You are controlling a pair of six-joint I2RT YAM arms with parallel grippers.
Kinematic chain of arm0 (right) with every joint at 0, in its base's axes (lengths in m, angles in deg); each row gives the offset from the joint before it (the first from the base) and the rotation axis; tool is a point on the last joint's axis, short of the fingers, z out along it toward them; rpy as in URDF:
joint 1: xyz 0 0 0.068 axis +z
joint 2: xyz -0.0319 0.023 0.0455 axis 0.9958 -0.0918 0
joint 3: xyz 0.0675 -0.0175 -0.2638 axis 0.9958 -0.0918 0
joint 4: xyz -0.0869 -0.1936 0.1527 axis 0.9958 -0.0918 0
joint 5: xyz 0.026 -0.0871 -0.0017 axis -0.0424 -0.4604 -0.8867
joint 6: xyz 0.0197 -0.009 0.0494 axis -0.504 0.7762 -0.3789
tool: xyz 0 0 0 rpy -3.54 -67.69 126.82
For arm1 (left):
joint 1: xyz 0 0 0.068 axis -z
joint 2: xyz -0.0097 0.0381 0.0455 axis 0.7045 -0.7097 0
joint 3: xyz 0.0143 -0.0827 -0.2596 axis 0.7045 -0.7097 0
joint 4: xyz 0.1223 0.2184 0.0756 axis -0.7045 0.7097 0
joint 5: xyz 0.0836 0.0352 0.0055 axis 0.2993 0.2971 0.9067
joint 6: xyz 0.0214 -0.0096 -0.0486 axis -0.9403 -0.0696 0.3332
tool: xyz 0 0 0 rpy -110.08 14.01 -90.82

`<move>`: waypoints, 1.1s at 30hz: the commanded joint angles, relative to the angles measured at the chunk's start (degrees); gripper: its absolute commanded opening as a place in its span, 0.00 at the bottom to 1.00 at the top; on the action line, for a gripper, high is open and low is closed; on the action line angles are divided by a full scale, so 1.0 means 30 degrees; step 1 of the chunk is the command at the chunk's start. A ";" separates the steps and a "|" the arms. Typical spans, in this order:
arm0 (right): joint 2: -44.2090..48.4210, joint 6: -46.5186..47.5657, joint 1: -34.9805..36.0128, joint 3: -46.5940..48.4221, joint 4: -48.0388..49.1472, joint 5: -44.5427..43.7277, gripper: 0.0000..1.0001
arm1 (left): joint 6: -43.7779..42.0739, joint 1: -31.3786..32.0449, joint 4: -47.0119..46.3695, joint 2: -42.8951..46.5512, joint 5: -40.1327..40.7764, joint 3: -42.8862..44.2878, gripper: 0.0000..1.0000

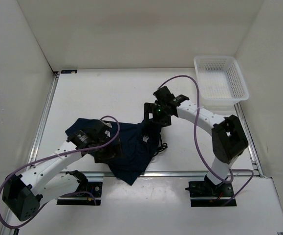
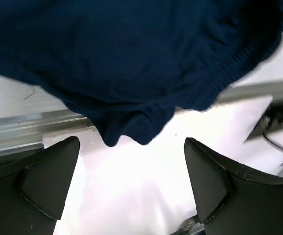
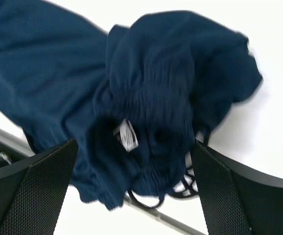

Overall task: Fold and stack the shorts
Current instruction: Flatten the shorts out

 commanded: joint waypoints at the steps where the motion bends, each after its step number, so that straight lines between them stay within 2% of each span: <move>1: -0.1323 -0.0980 -0.0004 0.1784 0.0362 -0.0420 1.00 | 0.2406 -0.0168 -0.0252 0.0498 0.1202 -0.0973 1.00; 3: -0.2258 -0.1187 -0.0004 0.2256 0.0159 -0.0713 1.00 | 0.2643 -0.0549 -0.1128 0.0031 0.1202 -0.1354 1.00; 4: -0.2525 -0.1187 -0.0004 0.2606 -0.0017 -0.0945 0.94 | 0.2846 -0.0551 -0.1479 -0.0290 0.1376 -0.1762 1.00; 5: -0.2760 -0.1187 -0.0004 0.2610 -0.0251 -0.0947 0.74 | 0.2848 -0.0551 -0.2033 -0.1106 0.1378 -0.1766 1.00; 6: -0.2994 -0.1187 -0.0004 0.2842 -0.0253 -0.0947 0.61 | 0.2848 -0.0551 -0.2358 -0.1578 0.1378 -0.1766 1.00; 7: -0.2997 -0.1187 -0.0004 0.2844 -0.0485 -0.1121 0.34 | 0.2848 -0.0551 -0.2651 -0.2076 0.1378 -0.1766 1.00; 8: -0.2997 -0.1187 -0.0004 0.2844 -0.0488 -0.1123 0.22 | 0.2848 -0.0551 -0.2886 -0.2574 0.1552 -0.1766 1.00; 11: -0.2501 -0.1187 -0.0236 0.2670 -0.0898 -0.1940 0.01 | 0.2673 -0.0725 -0.3296 -0.4274 0.2487 -0.1356 0.88; 12: -0.2006 -0.1187 -0.0239 0.2379 -0.0898 -0.1943 0.01 | 0.2470 -0.0727 -0.3299 -0.5148 0.2491 -0.1066 0.69; 13: -0.1740 -0.1187 -0.0471 0.2202 -0.0898 -0.2175 0.01 | 0.2207 -0.1075 -0.3502 -0.5650 0.2723 -0.0715 0.55; 14: -0.1244 -0.1187 -0.0705 0.1968 -0.0898 -0.2177 0.01 | 0.2001 -0.1078 -0.3504 -0.6612 0.2899 -0.0480 0.29; 15: -0.1007 -0.1187 -0.0707 0.1965 -0.0898 -0.2177 0.01 | 0.1767 -0.1339 -0.3504 -0.7115 0.3075 -0.0216 0.17; 16: -0.0570 -0.1187 -0.0968 0.1733 -0.0898 -0.2177 0.01 | 0.1184 -0.1632 -0.3504 -0.7584 0.3280 0.0453 0.10; 21: 0.0021 -0.0807 -0.1557 0.1731 -0.0898 -0.2177 0.01 | -0.1044 -0.3360 -0.3504 -1.0219 0.3897 0.3150 0.10; 25: -0.0387 -0.0455 -0.2202 0.3426 -0.0898 -0.2177 0.01 | -0.2832 -0.4972 -0.2457 -1.2037 0.3866 0.7363 0.10; 26: -0.0389 -0.0281 -0.2724 0.4503 -0.1072 -0.2177 0.01 | -0.3531 -0.5381 -0.1869 -1.2477 0.4332 0.9926 0.10; 28: -0.0565 -0.0018 -0.3137 0.5651 -0.1480 -0.2177 0.01 | -0.4122 -0.5675 0.0522 -1.3849 0.5269 1.2867 0.10; 29: -0.0565 -0.0016 -0.3139 0.6121 -0.1687 -0.2177 0.01 | -0.4646 -0.5939 0.1322 -1.4235 0.5680 1.5666 0.10; 31: -0.0130 0.0277 -0.3139 0.6799 -0.1894 -0.2412 0.01 | -0.5147 -0.6145 0.2468 -1.4734 0.6270 1.7882 0.10; 32: 0.0135 0.0510 -0.3139 0.6799 -0.2068 -0.2644 0.01 | -0.5382 -0.6379 0.2879 -1.4940 0.6270 1.8733 0.16; 33: 0.0399 0.0512 -0.3139 0.6393 -0.2070 -0.2849 0.01 | -0.5761 -0.6381 0.3463 -1.4942 0.6096 1.9785 0.25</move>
